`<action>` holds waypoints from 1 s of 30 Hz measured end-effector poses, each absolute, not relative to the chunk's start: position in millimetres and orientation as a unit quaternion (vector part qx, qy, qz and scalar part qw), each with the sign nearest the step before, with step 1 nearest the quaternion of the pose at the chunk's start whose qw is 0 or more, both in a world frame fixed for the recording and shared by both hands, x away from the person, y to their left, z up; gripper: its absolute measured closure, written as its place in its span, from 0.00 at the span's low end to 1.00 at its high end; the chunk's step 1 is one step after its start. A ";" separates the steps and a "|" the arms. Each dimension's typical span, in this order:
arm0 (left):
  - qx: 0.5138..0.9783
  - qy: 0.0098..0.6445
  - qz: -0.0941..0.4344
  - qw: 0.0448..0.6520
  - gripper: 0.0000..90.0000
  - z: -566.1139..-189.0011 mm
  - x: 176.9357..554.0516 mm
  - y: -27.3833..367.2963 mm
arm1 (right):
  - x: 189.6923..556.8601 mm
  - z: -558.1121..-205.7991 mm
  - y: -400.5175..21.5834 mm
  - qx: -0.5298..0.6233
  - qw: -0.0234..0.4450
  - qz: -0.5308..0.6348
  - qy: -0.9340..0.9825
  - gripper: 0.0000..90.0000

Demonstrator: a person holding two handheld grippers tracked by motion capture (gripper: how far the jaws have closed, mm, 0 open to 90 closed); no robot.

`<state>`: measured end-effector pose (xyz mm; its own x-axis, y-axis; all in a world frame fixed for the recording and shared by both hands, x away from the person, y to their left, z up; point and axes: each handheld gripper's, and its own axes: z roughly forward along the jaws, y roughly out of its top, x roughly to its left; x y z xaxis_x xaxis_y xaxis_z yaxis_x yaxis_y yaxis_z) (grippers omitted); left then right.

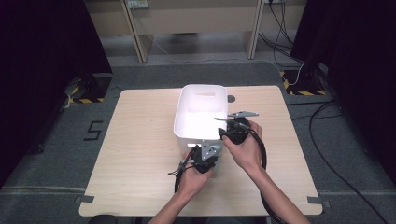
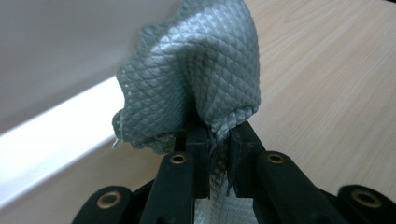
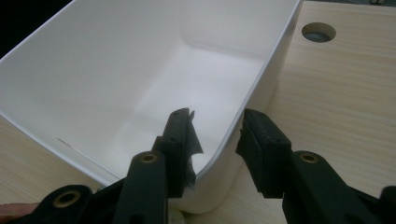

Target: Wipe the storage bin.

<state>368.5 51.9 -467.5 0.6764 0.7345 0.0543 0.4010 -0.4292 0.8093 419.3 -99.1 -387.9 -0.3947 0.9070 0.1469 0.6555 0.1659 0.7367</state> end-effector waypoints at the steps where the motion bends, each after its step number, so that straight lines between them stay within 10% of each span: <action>1: 0.818 0.348 0.205 0.409 0.90 -465.9 368.0 51.2 | 419.3 -387.9 -99.1 0.524 0.167 0.377 0.745 0.70; 30: 0.812 0.324 0.224 0.430 0.90 -434.0 363.9 41.5 | 419.7 -387.8 -99.5 0.524 0.164 0.379 0.745 0.70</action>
<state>363.9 41.5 -434.0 0.6889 0.7198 0.0851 0.3340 -0.4194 0.8441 419.7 -99.5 -387.8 -0.3965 0.9052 0.1532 0.6571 0.1633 0.7359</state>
